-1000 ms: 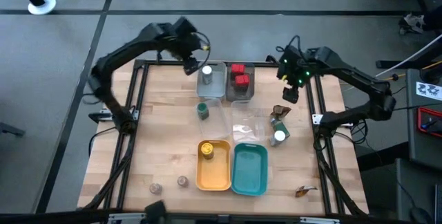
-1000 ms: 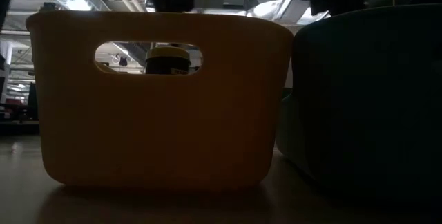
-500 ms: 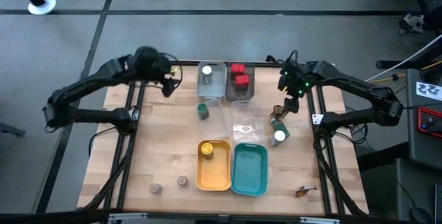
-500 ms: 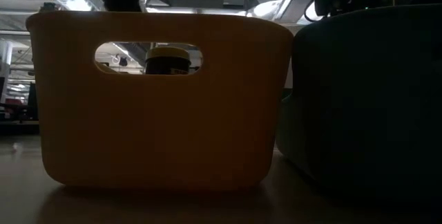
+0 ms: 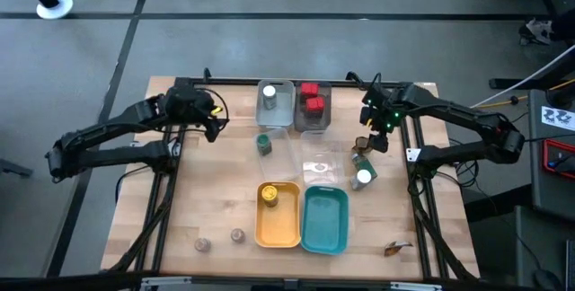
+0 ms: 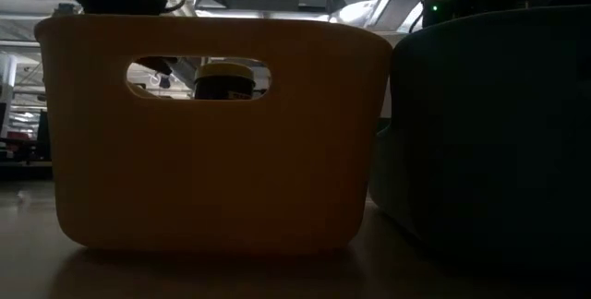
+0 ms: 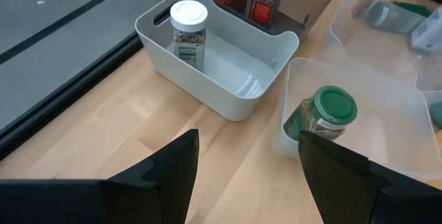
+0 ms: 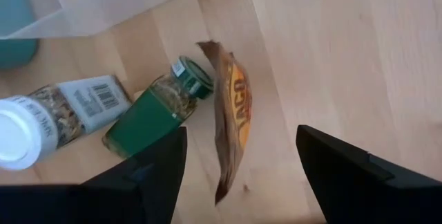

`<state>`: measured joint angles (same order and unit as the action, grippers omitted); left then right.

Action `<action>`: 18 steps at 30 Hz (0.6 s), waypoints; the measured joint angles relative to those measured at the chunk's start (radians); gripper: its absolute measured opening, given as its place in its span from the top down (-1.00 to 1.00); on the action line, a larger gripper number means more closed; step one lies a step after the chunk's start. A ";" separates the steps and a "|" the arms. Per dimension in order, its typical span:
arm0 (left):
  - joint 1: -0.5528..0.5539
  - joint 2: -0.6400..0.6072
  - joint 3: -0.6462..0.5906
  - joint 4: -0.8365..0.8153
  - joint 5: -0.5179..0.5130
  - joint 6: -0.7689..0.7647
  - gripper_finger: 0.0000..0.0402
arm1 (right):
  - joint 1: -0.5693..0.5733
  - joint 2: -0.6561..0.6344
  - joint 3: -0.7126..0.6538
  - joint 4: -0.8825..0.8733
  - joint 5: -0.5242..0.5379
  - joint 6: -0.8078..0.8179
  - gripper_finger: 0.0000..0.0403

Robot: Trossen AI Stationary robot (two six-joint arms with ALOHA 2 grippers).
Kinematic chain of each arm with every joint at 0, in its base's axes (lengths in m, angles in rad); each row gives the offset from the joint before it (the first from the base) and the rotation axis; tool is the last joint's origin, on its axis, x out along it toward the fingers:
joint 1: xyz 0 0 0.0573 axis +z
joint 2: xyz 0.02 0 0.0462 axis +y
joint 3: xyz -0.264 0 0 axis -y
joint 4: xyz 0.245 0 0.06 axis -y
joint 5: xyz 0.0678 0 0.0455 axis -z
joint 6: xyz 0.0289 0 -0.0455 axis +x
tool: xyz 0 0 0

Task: Sort spices by type
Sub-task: Put the top orange seasoning pack into the right transparent bin

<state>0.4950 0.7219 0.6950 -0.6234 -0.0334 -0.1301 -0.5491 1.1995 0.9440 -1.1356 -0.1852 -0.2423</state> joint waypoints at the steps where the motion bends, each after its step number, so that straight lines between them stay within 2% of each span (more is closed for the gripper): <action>1: 0.000 -0.009 -0.017 0.014 0.000 0.000 -0.16 | 0.000 0.000 -0.011 0.014 0.000 -0.001 -0.36; 11: -0.026 -0.068 -0.153 0.199 0.005 -0.001 -0.16 | 0.000 0.000 -0.156 0.168 -0.009 -0.010 -0.32; 14: -0.055 -0.067 -0.184 0.262 0.007 -0.011 -0.16 | 0.000 0.000 -0.192 0.235 -0.009 -0.010 -0.18; 18: -0.105 -0.067 -0.223 0.346 0.011 -0.027 -0.16 | 0.000 0.000 -0.215 0.296 -0.007 -0.010 0.16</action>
<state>0.3897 0.6544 0.4720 -0.2771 -0.0229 -0.1566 -0.5488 1.1999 0.7294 -0.8401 -0.1926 -0.2520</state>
